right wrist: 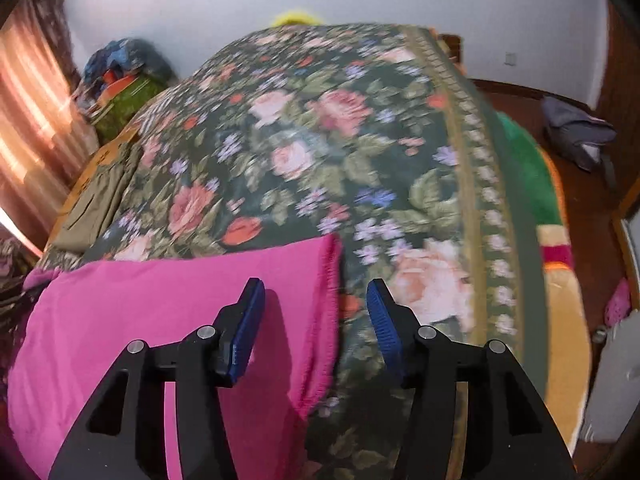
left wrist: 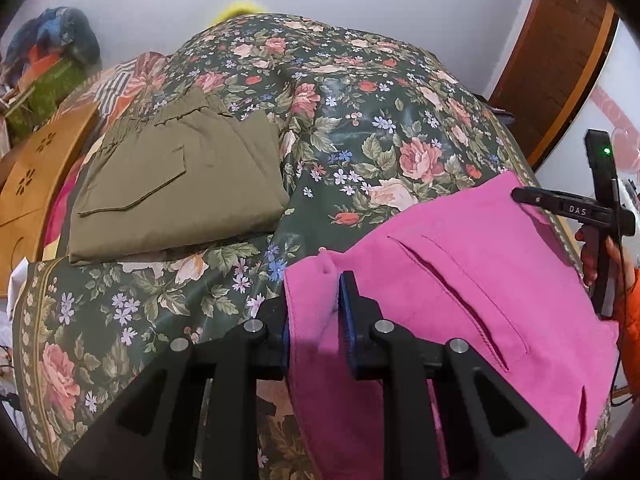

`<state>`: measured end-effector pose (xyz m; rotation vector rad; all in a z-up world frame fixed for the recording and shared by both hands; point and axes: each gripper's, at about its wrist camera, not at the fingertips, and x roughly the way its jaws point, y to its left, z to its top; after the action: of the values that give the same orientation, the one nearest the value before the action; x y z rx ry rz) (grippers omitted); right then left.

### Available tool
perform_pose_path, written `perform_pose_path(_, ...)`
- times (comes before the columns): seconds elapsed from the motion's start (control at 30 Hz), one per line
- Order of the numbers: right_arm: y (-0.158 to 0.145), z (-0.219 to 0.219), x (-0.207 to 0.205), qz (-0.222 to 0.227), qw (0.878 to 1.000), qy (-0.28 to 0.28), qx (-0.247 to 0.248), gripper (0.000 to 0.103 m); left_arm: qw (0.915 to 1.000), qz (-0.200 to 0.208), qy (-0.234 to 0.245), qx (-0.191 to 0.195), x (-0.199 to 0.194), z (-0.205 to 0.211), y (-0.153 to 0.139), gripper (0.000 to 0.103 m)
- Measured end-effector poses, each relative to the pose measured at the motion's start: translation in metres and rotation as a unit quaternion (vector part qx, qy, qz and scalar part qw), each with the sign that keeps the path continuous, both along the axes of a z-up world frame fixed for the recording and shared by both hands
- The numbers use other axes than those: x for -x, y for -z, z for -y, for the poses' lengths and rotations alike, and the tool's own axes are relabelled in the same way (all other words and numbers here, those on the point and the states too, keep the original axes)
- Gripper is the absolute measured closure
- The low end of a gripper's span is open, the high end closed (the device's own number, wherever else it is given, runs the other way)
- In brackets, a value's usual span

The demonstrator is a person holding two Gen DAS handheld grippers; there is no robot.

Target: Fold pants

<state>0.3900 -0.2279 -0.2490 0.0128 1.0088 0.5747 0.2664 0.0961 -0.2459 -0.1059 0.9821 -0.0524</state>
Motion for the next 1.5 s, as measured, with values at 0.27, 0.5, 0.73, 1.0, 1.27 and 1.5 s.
perform_pose_path(0.27,0.013,-0.030,-0.004,-0.014,0.999,-0.050,0.005,0.097,1.0000,0.000,-0.004,-0.003,-0.004,-0.002,0.003,0.080)
perform_pose_path(0.5,0.000,-0.031,0.002,0.054,0.997,-0.040,0.029,0.098,0.9998,0.018,-0.010,-0.004,-0.002,-0.003,-0.007,0.083)
perform_pose_path(0.73,-0.005,-0.029,0.001,0.097,0.993,-0.024,0.069,0.099,0.9984,0.007,0.010,-0.055,-0.007,0.008,0.001,0.084)
perform_pose_path(1.0,-0.016,-0.027,0.008,0.091,0.985,-0.020,0.148,0.072,0.9991,0.004,-0.023,-0.037,0.006,-0.011,-0.018,0.063)
perform_pose_path(1.27,-0.064,-0.012,0.074,0.088,0.992,-0.053,0.078,0.062,0.9997,0.023,0.010,-0.003,0.044,0.014,-0.053,0.062)
perform_pose_path(1.5,-0.062,-0.025,0.144,0.063,0.994,-0.084,0.044,0.051,0.9987,-0.013,0.049,0.010,0.072,0.060,-0.032,0.062)
